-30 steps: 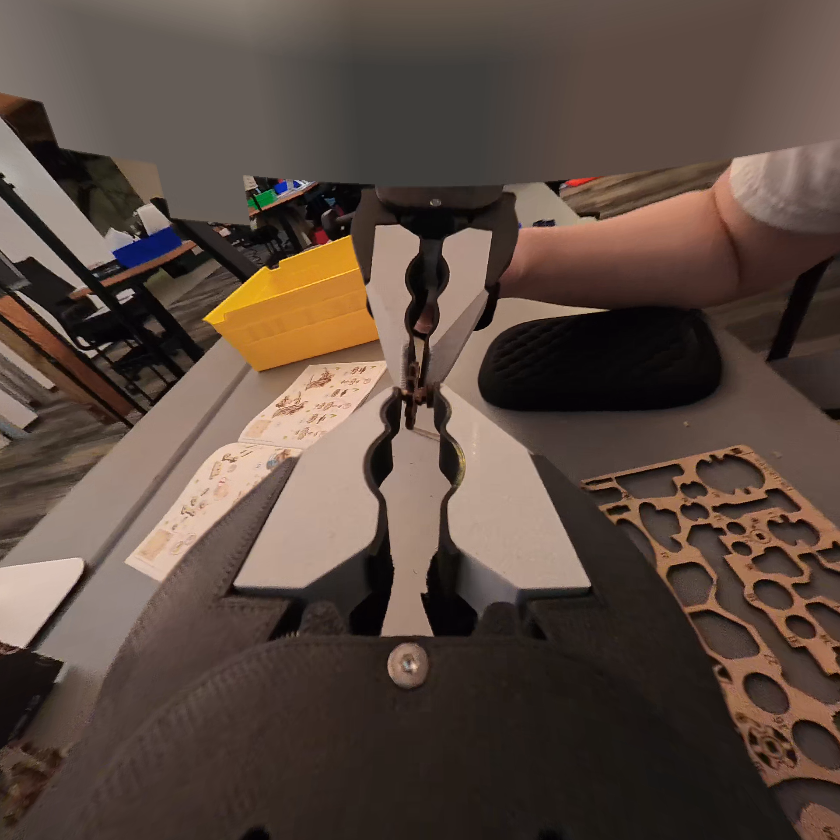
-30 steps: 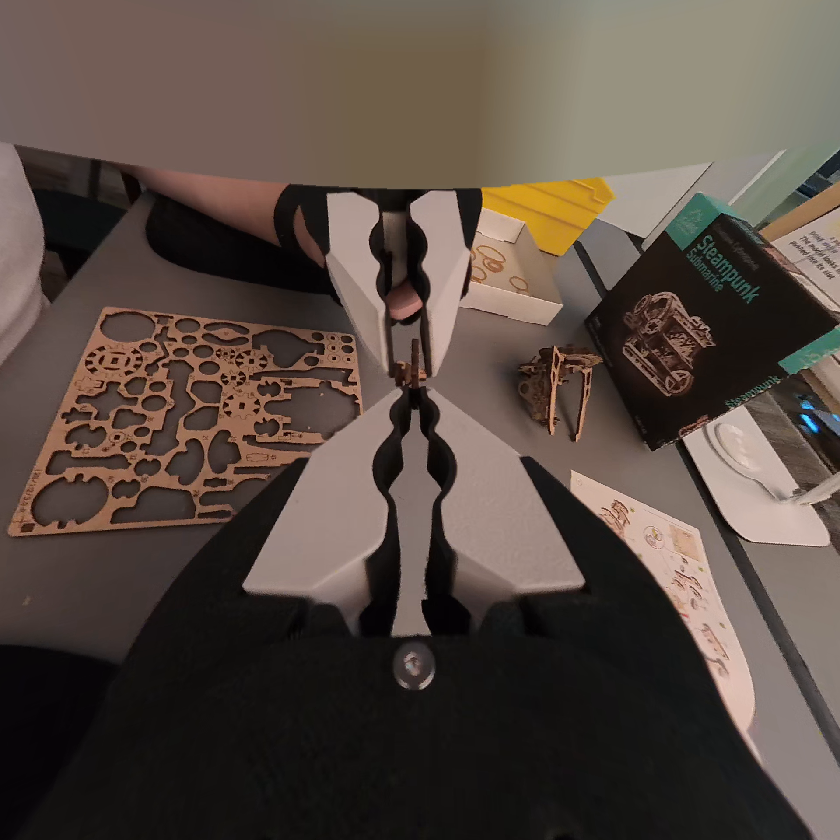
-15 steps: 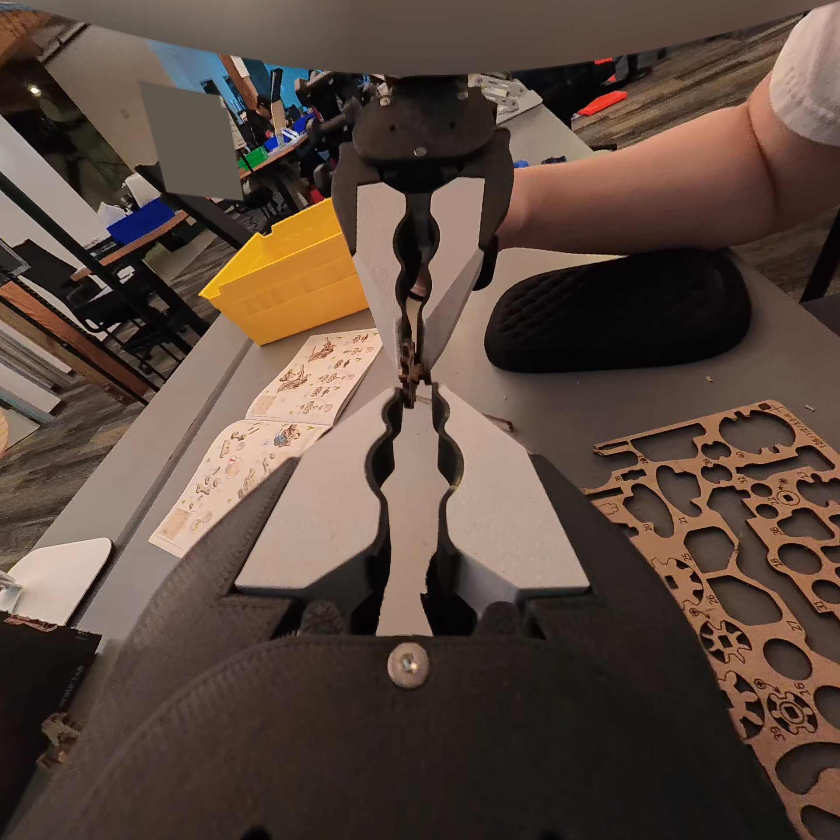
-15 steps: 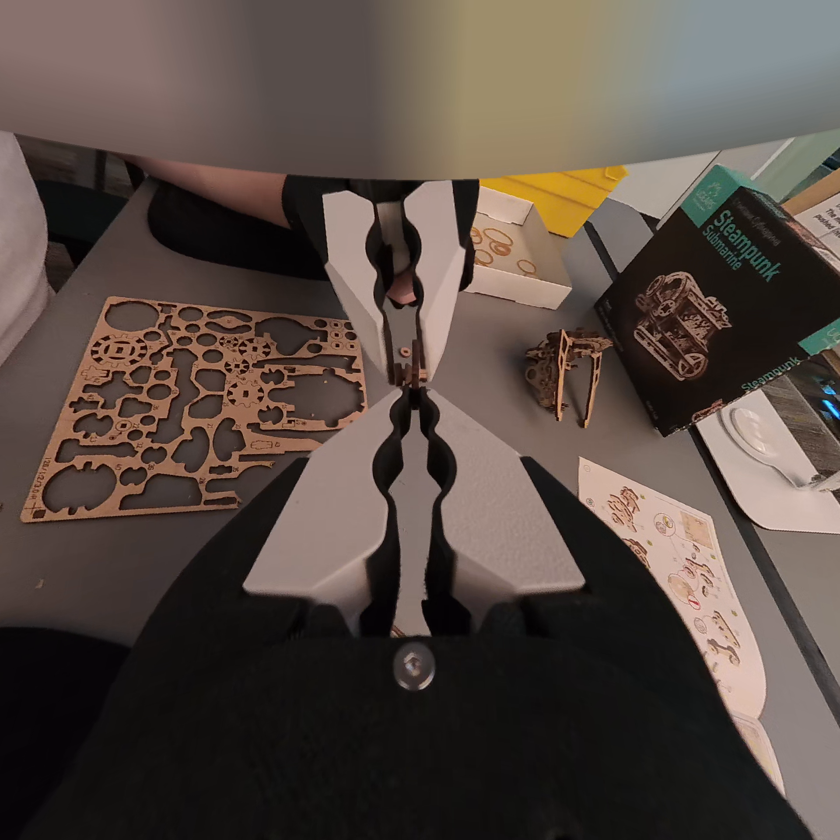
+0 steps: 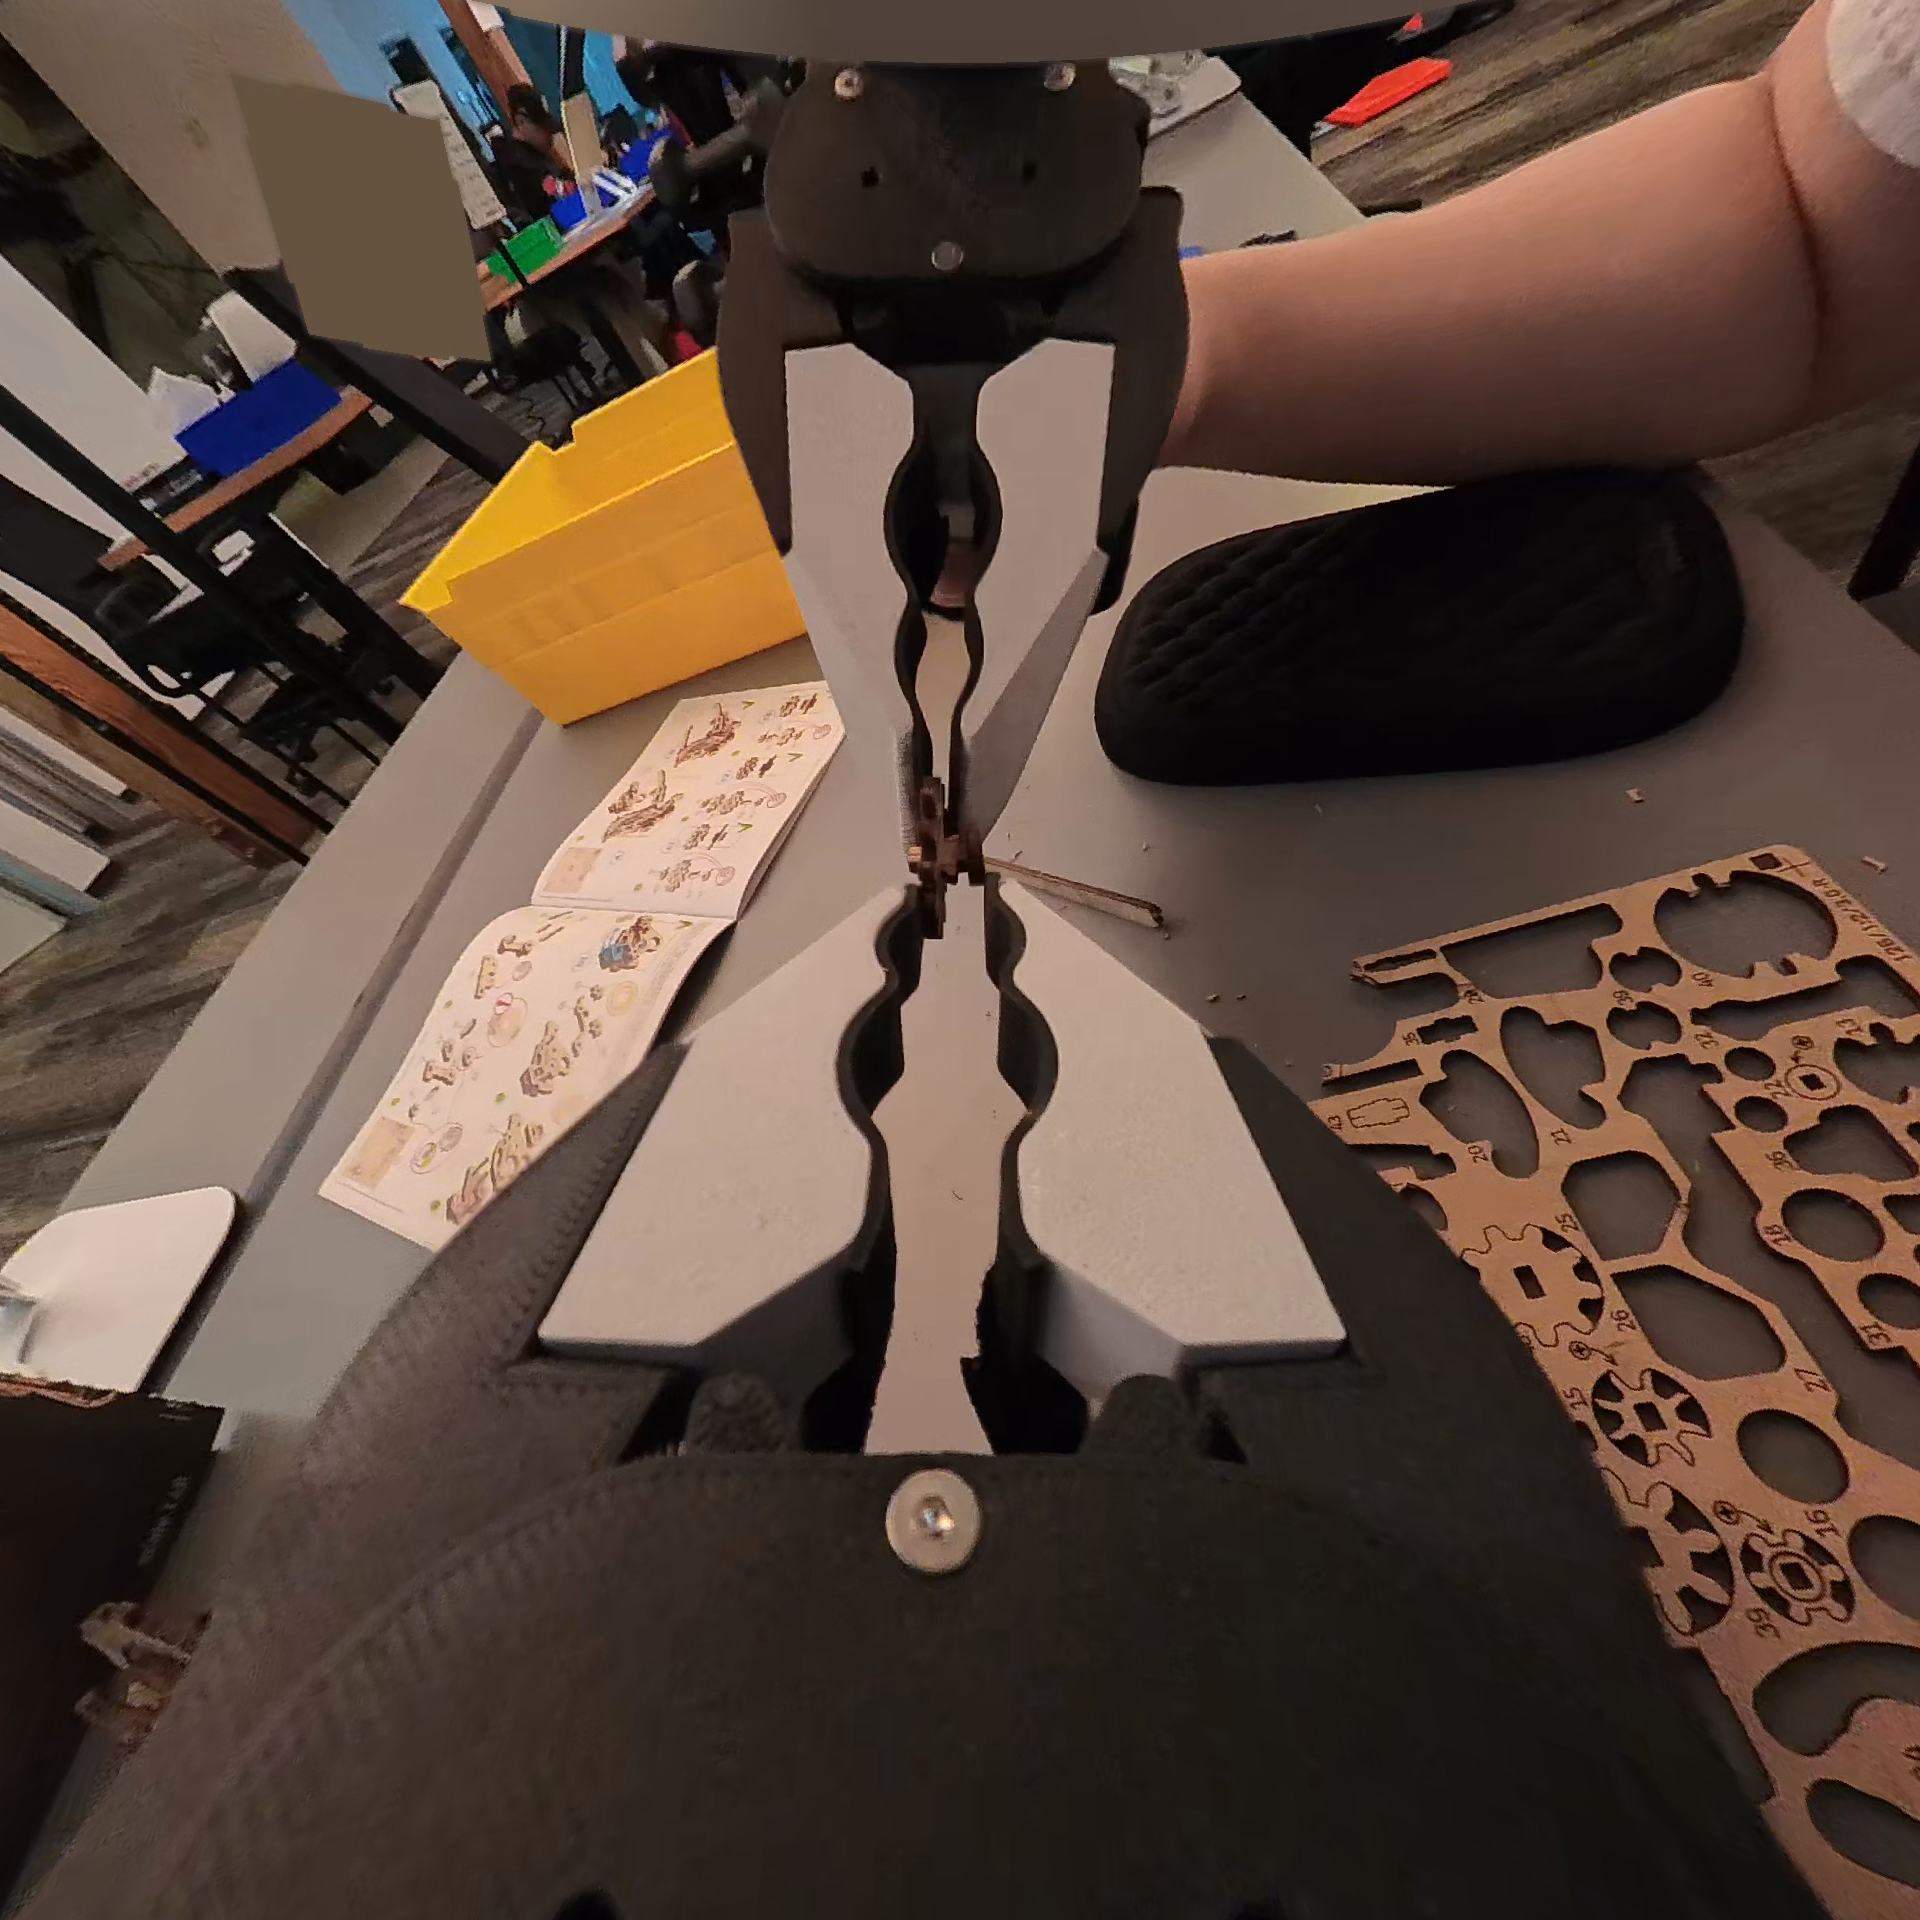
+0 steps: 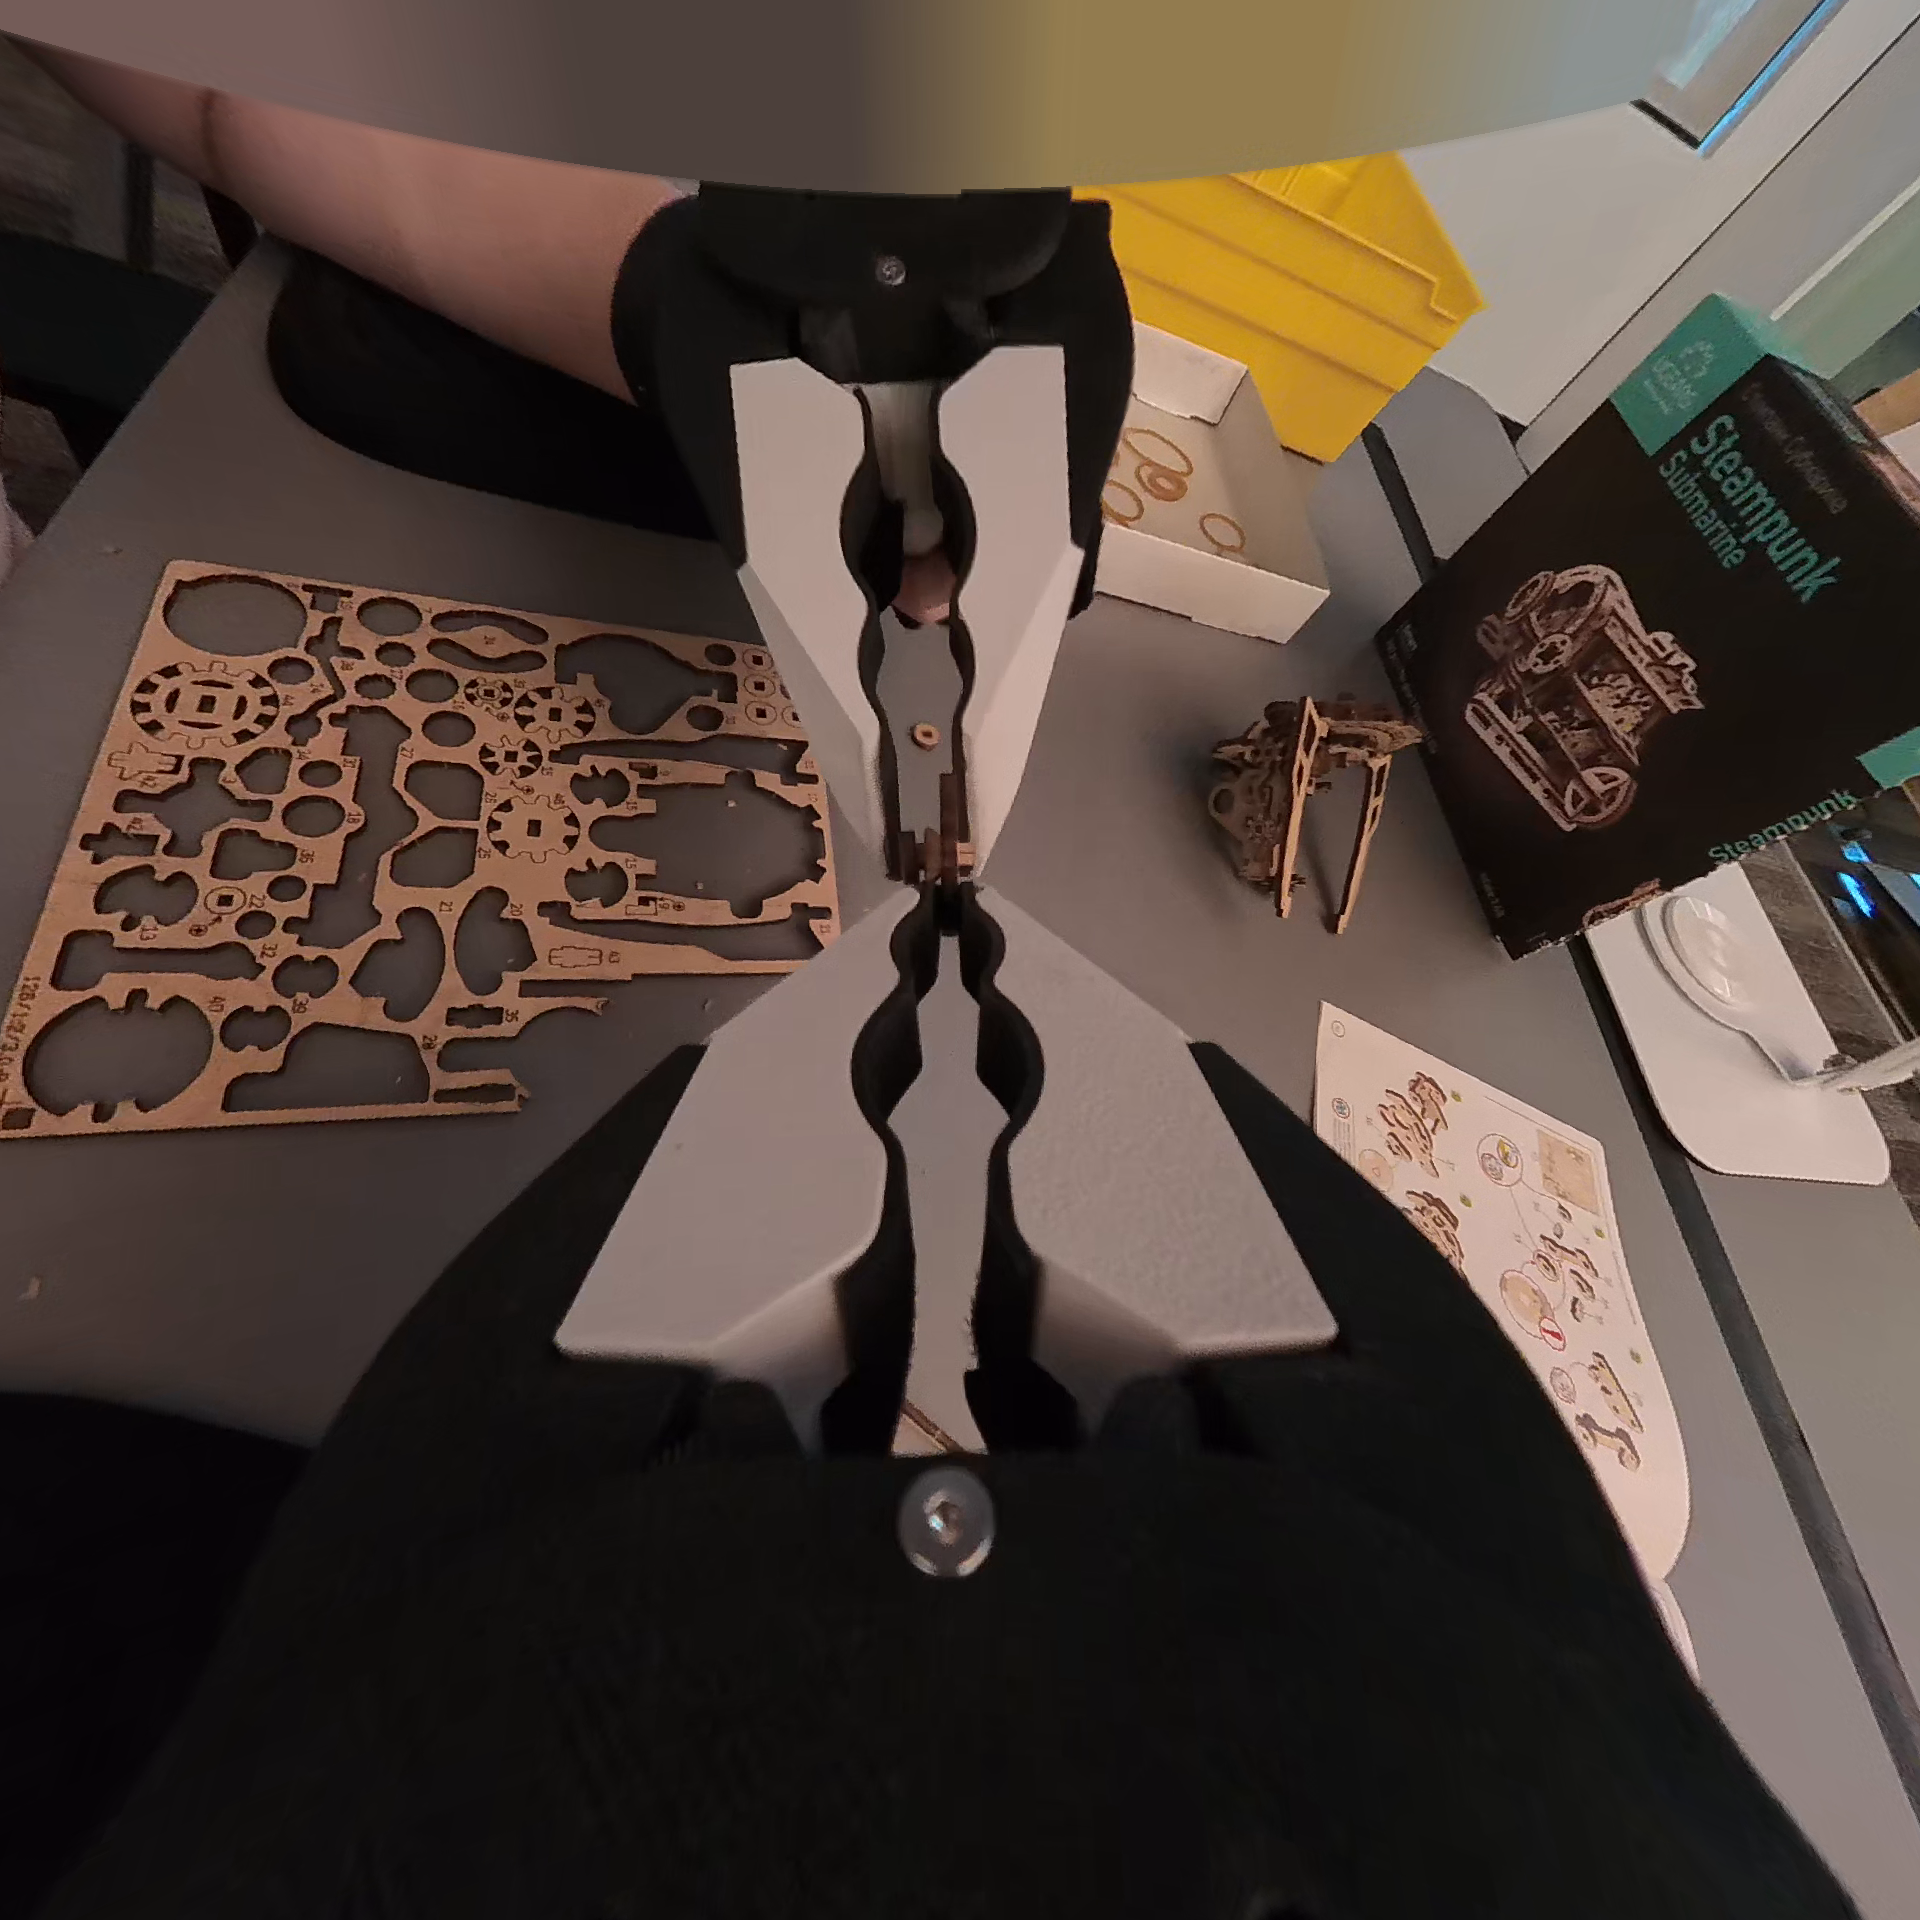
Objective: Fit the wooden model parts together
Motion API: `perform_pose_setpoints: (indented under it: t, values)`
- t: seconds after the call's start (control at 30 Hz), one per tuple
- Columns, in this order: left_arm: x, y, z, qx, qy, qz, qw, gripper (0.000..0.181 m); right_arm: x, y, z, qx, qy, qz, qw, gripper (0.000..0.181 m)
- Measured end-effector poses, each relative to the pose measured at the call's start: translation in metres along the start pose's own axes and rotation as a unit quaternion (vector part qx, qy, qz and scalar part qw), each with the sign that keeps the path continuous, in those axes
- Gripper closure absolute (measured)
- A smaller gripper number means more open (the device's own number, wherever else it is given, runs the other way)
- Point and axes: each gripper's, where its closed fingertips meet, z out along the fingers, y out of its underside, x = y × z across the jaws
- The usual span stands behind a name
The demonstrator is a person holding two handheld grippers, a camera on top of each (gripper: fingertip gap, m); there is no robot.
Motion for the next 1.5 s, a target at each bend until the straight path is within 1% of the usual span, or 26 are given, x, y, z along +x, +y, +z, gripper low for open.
perform_pose_setpoints:
  t: [0.2, 0.23, 0.3, 0.37, 0.47, 0.57, 0.7, 0.8, 0.97, 1.2, 1.33, 1.5]
  values:
    - [0.000, 0.003, 0.001, -0.011, 0.010, -0.021, 1.000, 0.173, 0.001, 0.003, 0.001, -0.021, 0.012, -0.011, 1.000, 0.180]
    - [0.000, 0.003, 0.001, -0.011, 0.016, -0.030, 0.999, 0.173, 0.000, 0.003, 0.001, -0.021, 0.009, -0.008, 1.000, 0.178]
    - [-0.001, 0.000, -0.001, -0.006, 0.022, -0.043, 0.999, 0.174, -0.004, 0.001, 0.001, -0.018, -0.009, 0.008, 1.000, 0.166]
    - [-0.001, 0.000, -0.002, -0.003, 0.024, -0.048, 0.999, 0.174, -0.004, -0.001, 0.002, -0.013, -0.010, 0.016, 1.000, 0.165]
    - [0.001, 0.001, -0.001, -0.009, 0.028, -0.046, 0.999, 0.174, -0.004, -0.001, 0.004, -0.015, -0.008, 0.020, 1.000, 0.170]
    - [0.002, 0.003, 0.000, -0.014, 0.031, -0.048, 0.998, 0.174, -0.004, 0.002, 0.004, -0.023, -0.013, 0.028, 0.999, 0.172]
    - [0.001, 0.004, 0.002, -0.015, 0.017, -0.032, 0.999, 0.172, -0.004, 0.005, 0.005, -0.028, -0.015, 0.031, 0.999, 0.174]
    - [0.002, 0.002, 0.002, -0.007, 0.002, -0.001, 1.000, 0.162, -0.002, 0.007, 0.005, -0.032, -0.009, 0.028, 0.999, 0.174]
    - [0.001, 0.000, 0.001, 0.001, 0.006, -0.014, 1.000, 0.172, -0.004, 0.008, 0.005, -0.038, -0.011, 0.014, 0.999, 0.174]
    - [0.004, 0.005, 0.002, -0.016, 0.019, -0.024, 0.999, 0.173, -0.006, 0.012, 0.007, -0.056, -0.006, -0.005, 0.998, 0.174]
    - [0.002, 0.002, 0.000, -0.017, 0.010, -0.022, 1.000, 0.173, -0.005, 0.008, 0.006, -0.051, 0.006, -0.017, 0.999, 0.175]
    - [0.007, 0.015, 0.005, -0.047, 0.015, -0.023, 0.999, 0.173, -0.008, 0.021, 0.012, -0.084, -0.001, -0.023, 0.996, 0.176]
